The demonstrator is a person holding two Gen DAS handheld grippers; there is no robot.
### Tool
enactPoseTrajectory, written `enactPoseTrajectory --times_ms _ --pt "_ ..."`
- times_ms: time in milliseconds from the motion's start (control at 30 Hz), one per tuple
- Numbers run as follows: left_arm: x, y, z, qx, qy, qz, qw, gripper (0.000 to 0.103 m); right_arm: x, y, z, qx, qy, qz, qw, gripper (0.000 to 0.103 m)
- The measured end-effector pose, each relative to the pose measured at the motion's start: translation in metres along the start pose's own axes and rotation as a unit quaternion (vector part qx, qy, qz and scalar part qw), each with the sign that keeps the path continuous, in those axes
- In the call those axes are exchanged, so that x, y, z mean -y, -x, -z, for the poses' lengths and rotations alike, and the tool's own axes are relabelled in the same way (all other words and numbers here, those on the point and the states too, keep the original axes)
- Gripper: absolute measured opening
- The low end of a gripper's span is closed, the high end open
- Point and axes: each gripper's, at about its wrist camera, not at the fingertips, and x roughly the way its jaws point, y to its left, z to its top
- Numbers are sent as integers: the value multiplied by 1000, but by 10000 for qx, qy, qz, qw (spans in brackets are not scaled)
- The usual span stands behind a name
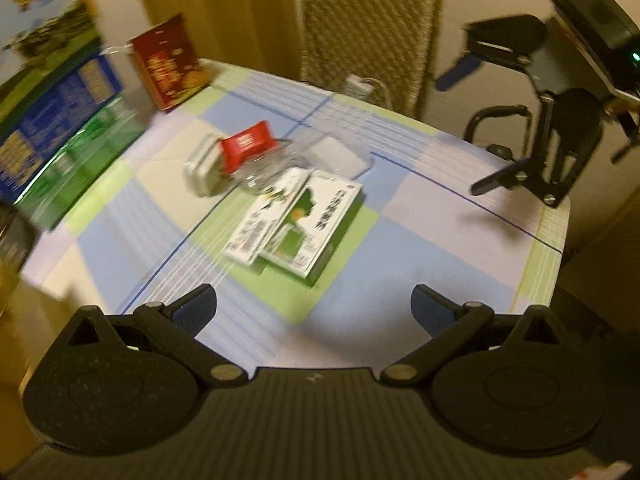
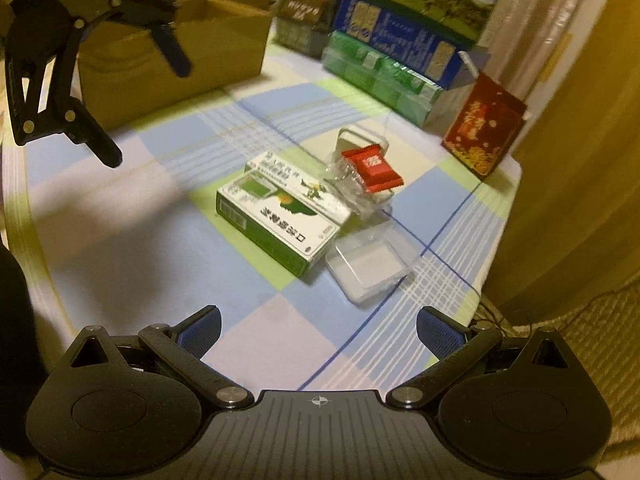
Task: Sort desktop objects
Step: 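Withdraw both tools from the box and move over the green medicine boxes, then grasp the white-green spray box with the left tool while the right tool grasps the clear tray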
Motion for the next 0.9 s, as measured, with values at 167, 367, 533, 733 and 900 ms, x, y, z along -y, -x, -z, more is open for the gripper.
enactPoseTrajectory --times_ms 167,367,533,733,900 --pt "3 -32 -12 -137 -326 242 9991 101 10 -22 -3 -222 395 -66 9990 101" --pt "8 -65 -22 -206 -634 476 9966 97 25 -43 -6 -361 451 -121 9983 101" --pt "6 -90 -29 -269 -771 677 9944 92 33 -59 -10 -463 537 -164 9973 101" --pt "1 -109 -37 -113 -1026 776 9916 90 41 -72 -14 -531 595 -174 9967 101" --pt "0 -120 -42 -71 -1256 856 9884 90 48 -81 -15 -589 574 -179 9965 101"
